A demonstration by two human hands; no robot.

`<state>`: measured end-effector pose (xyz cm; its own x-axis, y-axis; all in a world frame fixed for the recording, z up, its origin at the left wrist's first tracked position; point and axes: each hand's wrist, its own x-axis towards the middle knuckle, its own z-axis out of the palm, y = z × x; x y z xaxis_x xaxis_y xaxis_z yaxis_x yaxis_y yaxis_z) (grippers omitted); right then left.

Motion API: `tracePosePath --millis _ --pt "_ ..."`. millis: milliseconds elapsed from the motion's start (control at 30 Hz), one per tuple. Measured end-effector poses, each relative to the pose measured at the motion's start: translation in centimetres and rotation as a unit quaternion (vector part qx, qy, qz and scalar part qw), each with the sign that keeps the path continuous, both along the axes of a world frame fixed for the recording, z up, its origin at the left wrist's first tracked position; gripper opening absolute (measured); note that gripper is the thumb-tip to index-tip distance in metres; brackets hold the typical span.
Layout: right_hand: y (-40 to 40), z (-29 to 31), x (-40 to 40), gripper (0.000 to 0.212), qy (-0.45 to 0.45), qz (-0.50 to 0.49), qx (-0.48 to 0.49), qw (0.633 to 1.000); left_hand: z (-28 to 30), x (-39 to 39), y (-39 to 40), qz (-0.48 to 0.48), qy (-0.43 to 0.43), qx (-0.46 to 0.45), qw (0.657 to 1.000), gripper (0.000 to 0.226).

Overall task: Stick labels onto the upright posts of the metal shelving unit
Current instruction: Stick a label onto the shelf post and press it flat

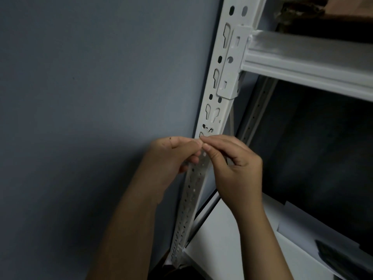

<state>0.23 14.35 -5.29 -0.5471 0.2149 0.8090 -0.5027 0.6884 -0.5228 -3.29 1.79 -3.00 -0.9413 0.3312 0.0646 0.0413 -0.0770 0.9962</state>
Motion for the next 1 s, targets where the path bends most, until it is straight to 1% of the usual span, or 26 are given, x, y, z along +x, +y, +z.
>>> tracePosePath --millis 67,133,167,233,300,333,400,533,633,700,767,1000 --pt "0.3 0.3 0.3 0.019 0.004 0.002 -0.021 1.0 -0.1 0.0 0.3 -0.025 -0.008 0.025 0.999 0.012" --pt "0.5 0.4 0.5 0.021 -0.009 0.026 -0.102 0.994 -0.1 0.2 0.8 -0.059 0.0 0.048 0.997 0.01" --pt "0.4 0.4 0.4 0.021 -0.015 0.032 -0.139 0.99 -0.2 0.2 1.1 -0.058 0.015 0.052 0.997 0.01" --pt "0.3 0.1 -0.1 0.018 -0.024 0.023 -0.208 0.978 -0.6 -0.1 1.8 -0.011 0.063 0.042 0.997 0.009" --pt "0.4 -0.4 -0.6 0.016 -0.032 0.003 -0.31 0.95 -1.3 -0.6 2.7 0.066 0.113 0.022 0.991 0.009" --pt "0.5 -0.6 -0.8 0.015 -0.03 -0.008 -0.357 0.934 -1.6 -0.9 3.1 0.111 0.146 0.005 0.983 0.009" --pt "0.9 -1.0 -1.3 0.014 -0.027 -0.029 -0.405 0.913 -2.2 -1.3 3.9 0.186 0.207 -0.033 0.96 0.011" --pt "0.8 -1.5 -2.4 0.014 -0.022 -0.035 -0.41 0.911 -3.0 -2.0 5.2 0.271 0.272 -0.053 0.922 0.014" --pt "0.4 -1.5 -3.0 0.012 -0.001 -0.014 -0.398 0.917 -3.6 -2.7 6.0 0.283 0.3 -0.066 0.909 0.013" --pt "0.2 -1.7 -3.4 0.012 0.014 0.012 -0.39 0.92 -4.1 -3.1 6.4 0.296 0.328 -0.09 0.892 0.013" --pt "0.3 -1.8 -3.6 0.01 0.02 0.021 -0.384 0.923 -4.5 -3.3 6.5 0.312 0.349 -0.089 0.879 0.012" --pt "1.2 -2.2 -4.1 0.011 0.021 0.024 -0.374 0.927 -4.7 -3.8 6.4 0.312 0.387 -0.072 0.864 0.011"
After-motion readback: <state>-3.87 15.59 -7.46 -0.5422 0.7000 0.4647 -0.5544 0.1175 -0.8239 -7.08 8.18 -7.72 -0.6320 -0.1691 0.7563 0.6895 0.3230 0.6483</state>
